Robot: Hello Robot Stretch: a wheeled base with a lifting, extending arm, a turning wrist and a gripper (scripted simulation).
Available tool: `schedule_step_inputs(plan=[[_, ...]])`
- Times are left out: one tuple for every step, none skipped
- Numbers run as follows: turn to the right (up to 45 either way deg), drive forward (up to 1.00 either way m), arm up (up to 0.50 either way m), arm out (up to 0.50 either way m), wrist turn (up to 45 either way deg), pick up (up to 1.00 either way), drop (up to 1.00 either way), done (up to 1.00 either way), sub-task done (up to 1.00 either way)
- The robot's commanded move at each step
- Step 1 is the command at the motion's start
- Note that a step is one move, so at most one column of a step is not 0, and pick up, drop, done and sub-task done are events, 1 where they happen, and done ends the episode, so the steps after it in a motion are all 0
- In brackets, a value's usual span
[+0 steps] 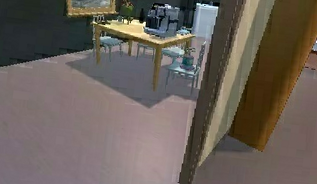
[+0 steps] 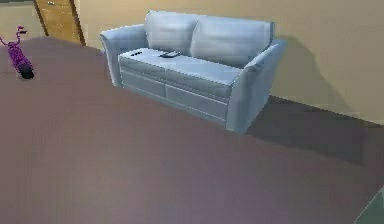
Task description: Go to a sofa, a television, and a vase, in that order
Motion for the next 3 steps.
schedule_step_inputs(plan=[[0.0, 1.0, 0.0, 0.0, 0.0, 0.0, 0.0, 0.0, 0.0], [3.0, 0.0, 0.0, 0.0, 0.0, 0.0, 0.0, 0.0, 0.0], [0.0, 0.2, 0.0, 0.0, 0.0, 0.0, 0.0, 0.0, 0.0]])
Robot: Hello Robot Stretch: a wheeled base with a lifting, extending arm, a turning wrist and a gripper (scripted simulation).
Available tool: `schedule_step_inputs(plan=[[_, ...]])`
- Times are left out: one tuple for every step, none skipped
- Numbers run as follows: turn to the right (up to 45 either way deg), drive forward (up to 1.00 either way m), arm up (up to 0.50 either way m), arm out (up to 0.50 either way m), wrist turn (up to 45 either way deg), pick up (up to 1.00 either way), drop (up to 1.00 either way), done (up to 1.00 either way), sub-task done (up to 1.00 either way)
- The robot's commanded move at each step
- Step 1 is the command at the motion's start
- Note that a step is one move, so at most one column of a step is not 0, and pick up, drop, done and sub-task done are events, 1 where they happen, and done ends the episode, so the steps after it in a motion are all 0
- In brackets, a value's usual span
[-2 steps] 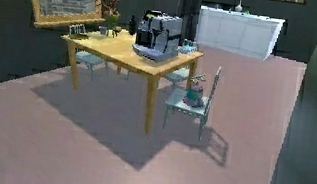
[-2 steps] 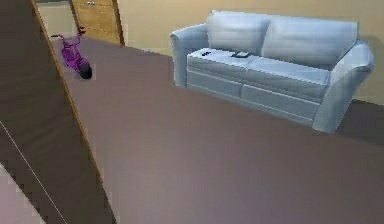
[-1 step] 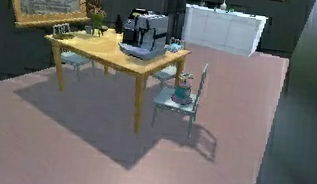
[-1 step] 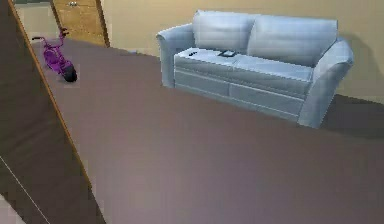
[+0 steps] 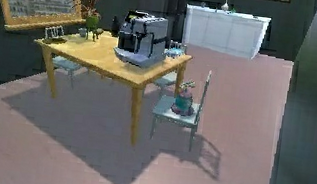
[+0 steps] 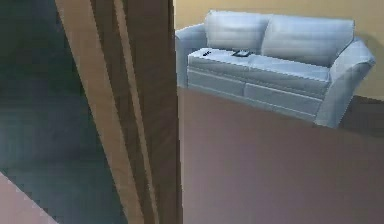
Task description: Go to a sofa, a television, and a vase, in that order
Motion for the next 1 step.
schedule_step_inputs(plan=[[18.0, 0.0, 0.0, 0.0, 0.0, 0.0, 0.0, 0.0, 0.0]])
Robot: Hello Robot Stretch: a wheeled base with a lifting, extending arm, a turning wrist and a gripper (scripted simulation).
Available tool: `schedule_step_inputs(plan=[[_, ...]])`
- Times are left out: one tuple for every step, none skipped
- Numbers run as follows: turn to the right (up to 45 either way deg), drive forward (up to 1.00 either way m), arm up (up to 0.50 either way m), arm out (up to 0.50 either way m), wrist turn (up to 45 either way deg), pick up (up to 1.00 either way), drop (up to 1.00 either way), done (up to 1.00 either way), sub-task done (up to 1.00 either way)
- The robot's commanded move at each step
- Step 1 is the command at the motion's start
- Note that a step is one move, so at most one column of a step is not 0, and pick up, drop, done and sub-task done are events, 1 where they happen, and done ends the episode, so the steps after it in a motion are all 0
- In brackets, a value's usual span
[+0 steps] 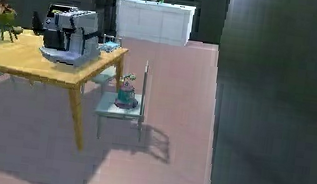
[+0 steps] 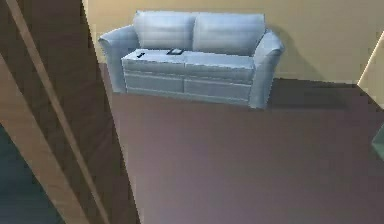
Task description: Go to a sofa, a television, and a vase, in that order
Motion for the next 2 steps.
schedule_step_inputs(plan=[[0.0, 1.0, 0.0, 0.0, 0.0, 0.0, 0.0, 0.0, 0.0], [3.0, 0.0, 0.0, 0.0, 0.0, 0.0, 0.0, 0.0, 0.0]])
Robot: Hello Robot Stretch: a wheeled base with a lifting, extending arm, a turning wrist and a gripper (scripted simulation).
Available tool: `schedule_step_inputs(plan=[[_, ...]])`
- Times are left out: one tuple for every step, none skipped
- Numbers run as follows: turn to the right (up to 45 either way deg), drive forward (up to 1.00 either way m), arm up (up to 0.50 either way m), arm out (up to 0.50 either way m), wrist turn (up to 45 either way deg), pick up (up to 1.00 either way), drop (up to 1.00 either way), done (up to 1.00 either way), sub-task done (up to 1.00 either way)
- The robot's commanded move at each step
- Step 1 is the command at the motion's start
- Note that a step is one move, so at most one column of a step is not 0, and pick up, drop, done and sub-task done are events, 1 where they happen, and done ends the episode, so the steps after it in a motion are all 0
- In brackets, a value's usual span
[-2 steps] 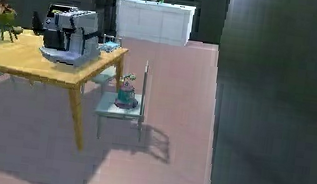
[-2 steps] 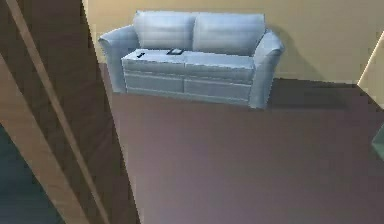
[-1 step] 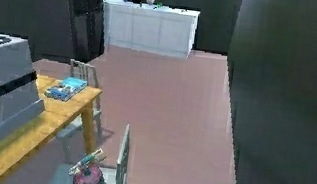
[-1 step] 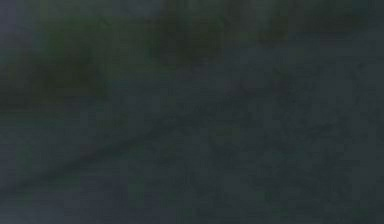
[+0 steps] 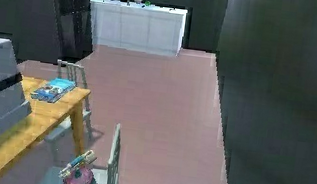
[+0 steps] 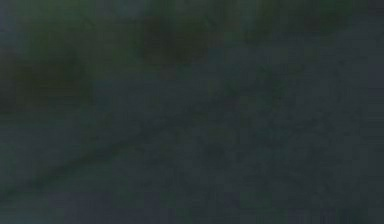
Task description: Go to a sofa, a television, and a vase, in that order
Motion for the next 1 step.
schedule_step_inputs(plan=[[0.0, 1.0, 0.0, 0.0, 0.0, 0.0, 0.0, 0.0, 0.0]])
